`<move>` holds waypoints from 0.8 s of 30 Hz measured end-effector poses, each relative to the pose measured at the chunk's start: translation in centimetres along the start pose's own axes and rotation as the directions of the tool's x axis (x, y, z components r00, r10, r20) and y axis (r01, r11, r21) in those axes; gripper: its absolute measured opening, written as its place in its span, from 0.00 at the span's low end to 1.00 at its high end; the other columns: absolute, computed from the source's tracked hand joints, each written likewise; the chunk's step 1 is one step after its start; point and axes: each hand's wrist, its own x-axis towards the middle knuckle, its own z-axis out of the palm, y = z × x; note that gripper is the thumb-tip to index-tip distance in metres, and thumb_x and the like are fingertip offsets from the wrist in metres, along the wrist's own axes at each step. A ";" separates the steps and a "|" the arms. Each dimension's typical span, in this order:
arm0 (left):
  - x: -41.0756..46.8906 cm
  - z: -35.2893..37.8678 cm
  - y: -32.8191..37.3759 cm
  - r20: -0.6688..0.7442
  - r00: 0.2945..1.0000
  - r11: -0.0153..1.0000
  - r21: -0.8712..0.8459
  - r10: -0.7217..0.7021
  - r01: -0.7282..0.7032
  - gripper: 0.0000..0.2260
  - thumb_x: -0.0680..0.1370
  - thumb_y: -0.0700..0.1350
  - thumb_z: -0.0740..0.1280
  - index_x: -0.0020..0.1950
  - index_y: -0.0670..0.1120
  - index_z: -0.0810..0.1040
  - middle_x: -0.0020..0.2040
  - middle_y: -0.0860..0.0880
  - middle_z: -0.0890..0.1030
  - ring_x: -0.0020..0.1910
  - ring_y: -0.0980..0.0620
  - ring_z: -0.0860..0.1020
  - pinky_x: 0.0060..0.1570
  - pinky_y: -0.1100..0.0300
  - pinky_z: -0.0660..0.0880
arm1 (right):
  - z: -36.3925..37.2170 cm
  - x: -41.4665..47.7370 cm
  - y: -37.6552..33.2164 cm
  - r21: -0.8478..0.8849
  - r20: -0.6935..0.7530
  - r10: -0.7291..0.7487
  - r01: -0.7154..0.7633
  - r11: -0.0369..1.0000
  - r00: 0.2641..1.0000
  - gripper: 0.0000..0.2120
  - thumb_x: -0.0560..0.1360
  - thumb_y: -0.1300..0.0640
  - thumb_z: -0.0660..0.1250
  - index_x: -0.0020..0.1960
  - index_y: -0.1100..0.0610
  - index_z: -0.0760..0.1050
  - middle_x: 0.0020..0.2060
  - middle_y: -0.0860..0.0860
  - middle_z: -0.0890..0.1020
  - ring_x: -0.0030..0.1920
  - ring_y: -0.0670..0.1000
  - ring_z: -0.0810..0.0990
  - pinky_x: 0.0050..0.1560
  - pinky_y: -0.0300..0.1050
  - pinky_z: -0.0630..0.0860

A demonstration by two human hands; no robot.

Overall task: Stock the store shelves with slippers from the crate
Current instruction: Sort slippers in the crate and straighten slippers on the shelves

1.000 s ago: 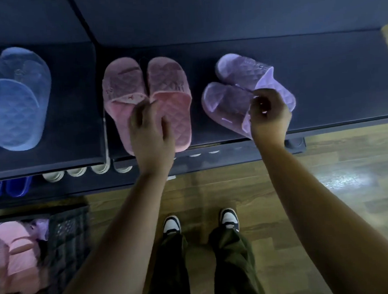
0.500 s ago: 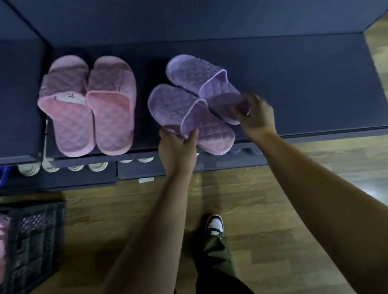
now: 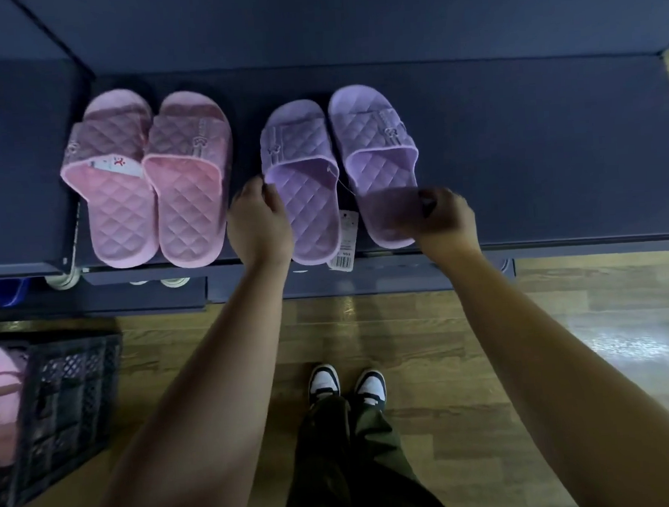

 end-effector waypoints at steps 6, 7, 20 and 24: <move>-1.8 0.8 -0.8 0.239 0.971 0.988 -0.154 0.007 0.031 0.40 0.64 0.64 0.72 0.69 0.43 0.68 0.63 0.44 0.75 0.62 0.45 0.73 0.59 0.49 0.72 | 0.4 -0.5 -1.9 0.024 -0.005 -0.067 0.067 0.997 0.998 0.20 0.62 0.55 0.67 0.54 0.57 0.75 0.51 0.55 0.75 0.43 0.48 0.69 0.32 0.32 0.61; -1.9 0.8 -0.5 0.244 0.970 0.986 -0.165 0.004 0.038 0.43 0.62 0.63 0.74 0.71 0.43 0.66 0.66 0.43 0.72 0.64 0.44 0.71 0.62 0.48 0.70 | 0.7 -0.6 -2.1 0.029 -0.012 -0.072 0.073 0.997 0.997 0.20 0.65 0.57 0.67 0.56 0.58 0.75 0.52 0.55 0.75 0.44 0.49 0.69 0.36 0.33 0.62; 2.3 2.6 1.2 0.178 0.983 0.987 -0.157 0.051 -0.023 0.43 0.70 0.52 0.75 0.77 0.43 0.56 0.73 0.43 0.65 0.71 0.44 0.63 0.70 0.50 0.62 | 0.7 1.5 -2.9 -0.021 -0.031 -0.075 0.075 0.997 0.997 0.19 0.67 0.60 0.71 0.58 0.60 0.76 0.53 0.54 0.75 0.46 0.52 0.74 0.37 0.36 0.65; 1.5 2.8 1.4 0.179 0.982 0.991 -0.124 0.063 -0.041 0.41 0.73 0.50 0.72 0.78 0.42 0.52 0.75 0.43 0.61 0.73 0.44 0.60 0.70 0.55 0.57 | 1.1 1.0 -3.0 -0.027 -0.037 -0.103 0.102 0.994 0.994 0.23 0.69 0.60 0.70 0.63 0.61 0.72 0.59 0.58 0.73 0.56 0.57 0.74 0.49 0.40 0.67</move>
